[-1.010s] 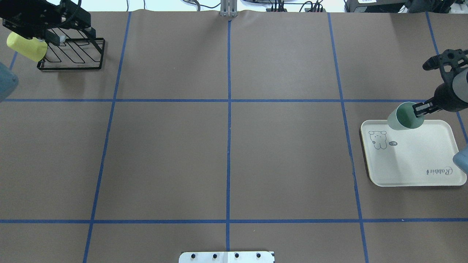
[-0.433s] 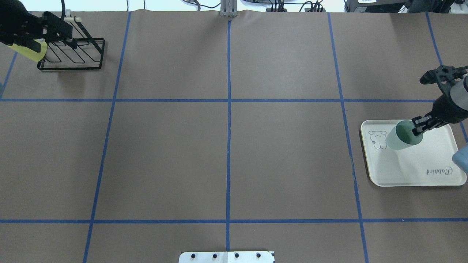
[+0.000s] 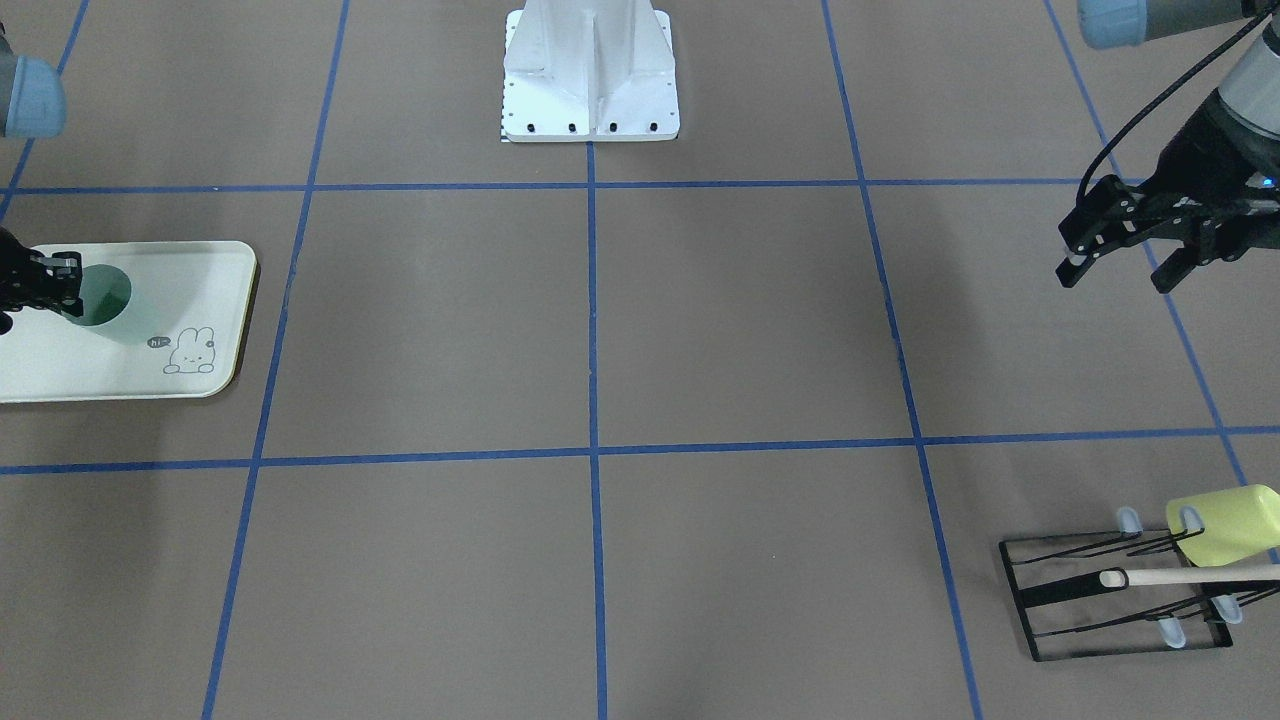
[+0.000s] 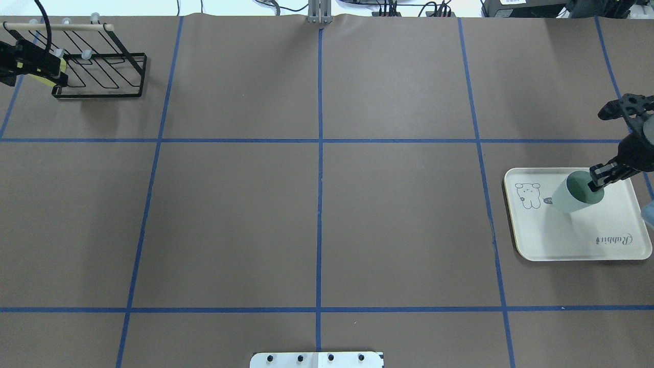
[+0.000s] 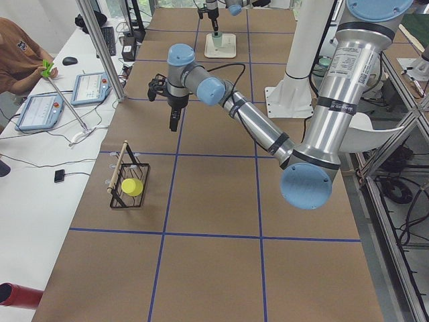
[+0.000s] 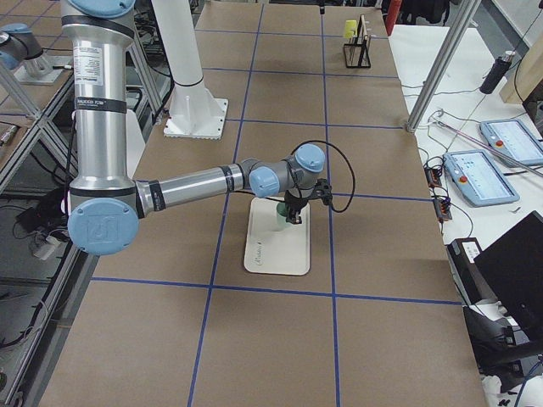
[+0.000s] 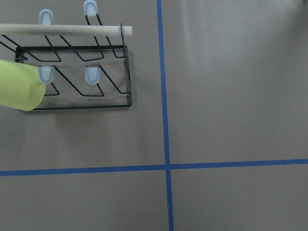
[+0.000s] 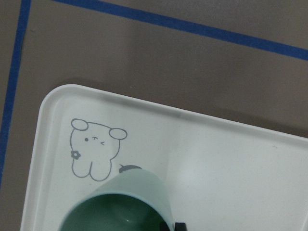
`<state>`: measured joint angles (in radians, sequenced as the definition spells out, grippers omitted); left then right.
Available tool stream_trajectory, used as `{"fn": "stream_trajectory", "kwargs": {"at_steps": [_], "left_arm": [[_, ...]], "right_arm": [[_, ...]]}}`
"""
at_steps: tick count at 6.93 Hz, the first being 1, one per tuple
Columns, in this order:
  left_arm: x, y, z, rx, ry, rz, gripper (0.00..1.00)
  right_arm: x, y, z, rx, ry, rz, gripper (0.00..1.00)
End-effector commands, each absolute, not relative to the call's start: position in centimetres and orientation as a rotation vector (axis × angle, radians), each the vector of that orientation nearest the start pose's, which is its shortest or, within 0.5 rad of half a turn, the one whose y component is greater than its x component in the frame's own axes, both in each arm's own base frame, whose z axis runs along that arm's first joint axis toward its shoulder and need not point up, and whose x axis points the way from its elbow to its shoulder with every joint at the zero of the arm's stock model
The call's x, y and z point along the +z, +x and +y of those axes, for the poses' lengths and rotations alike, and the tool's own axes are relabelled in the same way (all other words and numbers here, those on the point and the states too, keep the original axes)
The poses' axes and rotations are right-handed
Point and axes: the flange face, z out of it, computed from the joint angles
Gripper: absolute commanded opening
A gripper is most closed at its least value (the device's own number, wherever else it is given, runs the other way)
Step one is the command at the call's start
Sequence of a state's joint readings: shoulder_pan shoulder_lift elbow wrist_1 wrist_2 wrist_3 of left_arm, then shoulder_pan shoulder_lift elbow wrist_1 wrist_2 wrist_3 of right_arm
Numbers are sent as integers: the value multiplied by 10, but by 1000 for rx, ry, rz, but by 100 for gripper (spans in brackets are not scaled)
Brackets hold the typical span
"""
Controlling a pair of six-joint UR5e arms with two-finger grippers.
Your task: Left arm grabs green cup and hands to right arm on tray
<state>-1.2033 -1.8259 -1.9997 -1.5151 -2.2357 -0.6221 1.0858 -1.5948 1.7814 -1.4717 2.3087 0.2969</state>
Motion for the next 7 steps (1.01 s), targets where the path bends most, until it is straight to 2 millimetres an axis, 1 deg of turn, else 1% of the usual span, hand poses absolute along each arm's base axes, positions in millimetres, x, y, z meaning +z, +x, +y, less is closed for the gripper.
{"fn": "stream_trajectory", "kwargs": {"at_steps": [1,2,3,4,5,6,7], "left_arm": [[348,109,-525,-5,239,828,100],[358,98,-524,15,250,813,100],[363,89,-526,19,258,803,100],[365,87,-528,21,259,800,100],[366,84,-528,15,260,798,100],[373,82,-526,14,251,791,100],[390,75,-525,68,261,761,100]], "right_arm": [[568,-167,-471,-337,-14,-784,14],[569,-167,-471,-336,-11,-781,86],[566,-161,-473,-327,-2,-787,99],[566,-152,-475,-313,3,-792,99],[560,-134,-480,-279,8,-825,99],[556,-109,-485,-252,31,-867,99],[556,-86,-487,-251,45,-897,99]]}}
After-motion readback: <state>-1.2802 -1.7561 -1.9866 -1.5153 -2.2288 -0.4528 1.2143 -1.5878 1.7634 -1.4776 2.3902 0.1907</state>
